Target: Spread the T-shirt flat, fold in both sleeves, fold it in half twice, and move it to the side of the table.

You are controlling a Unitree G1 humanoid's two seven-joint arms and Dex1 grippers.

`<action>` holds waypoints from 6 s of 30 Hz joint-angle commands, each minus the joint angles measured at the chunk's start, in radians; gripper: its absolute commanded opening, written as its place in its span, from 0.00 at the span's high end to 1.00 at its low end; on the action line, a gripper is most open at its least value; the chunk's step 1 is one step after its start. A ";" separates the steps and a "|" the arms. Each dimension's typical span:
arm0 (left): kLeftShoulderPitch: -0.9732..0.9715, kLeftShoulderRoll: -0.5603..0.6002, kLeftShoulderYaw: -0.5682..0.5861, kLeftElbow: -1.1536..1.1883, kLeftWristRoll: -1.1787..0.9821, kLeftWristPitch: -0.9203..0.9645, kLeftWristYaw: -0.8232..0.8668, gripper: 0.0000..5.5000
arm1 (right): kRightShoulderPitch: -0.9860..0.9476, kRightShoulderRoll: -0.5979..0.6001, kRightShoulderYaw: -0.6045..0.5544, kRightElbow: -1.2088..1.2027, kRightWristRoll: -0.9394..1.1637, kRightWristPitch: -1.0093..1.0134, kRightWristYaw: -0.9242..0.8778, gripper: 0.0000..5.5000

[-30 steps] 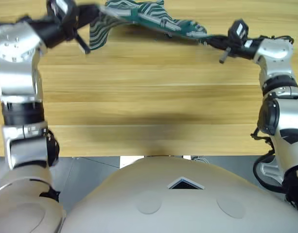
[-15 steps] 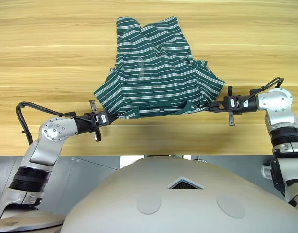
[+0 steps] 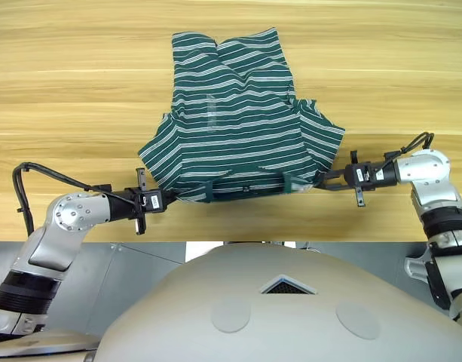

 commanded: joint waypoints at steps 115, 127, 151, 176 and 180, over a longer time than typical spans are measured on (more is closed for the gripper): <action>0.126 -0.649 0.098 -0.159 -0.477 0.438 0.462 0.99 | -0.355 0.478 0.011 0.175 -0.126 0.365 -0.589 1.00; 0.111 -0.632 0.038 -0.078 -0.312 0.377 0.521 0.96 | -0.340 0.483 0.012 0.157 -0.126 0.358 -0.587 1.00; 0.082 -0.517 0.370 -0.173 -0.583 0.325 0.416 0.45 | -0.345 0.492 0.008 0.176 -0.130 0.358 -0.613 1.00; -0.274 -0.628 0.130 0.306 -0.186 0.181 0.575 0.45 | -0.375 0.507 0.004 0.207 -0.131 0.342 -0.619 1.00; -0.264 -0.649 0.107 0.243 -0.186 0.185 0.578 0.45 | -0.373 0.508 0.004 0.207 -0.131 0.341 -0.616 1.00</action>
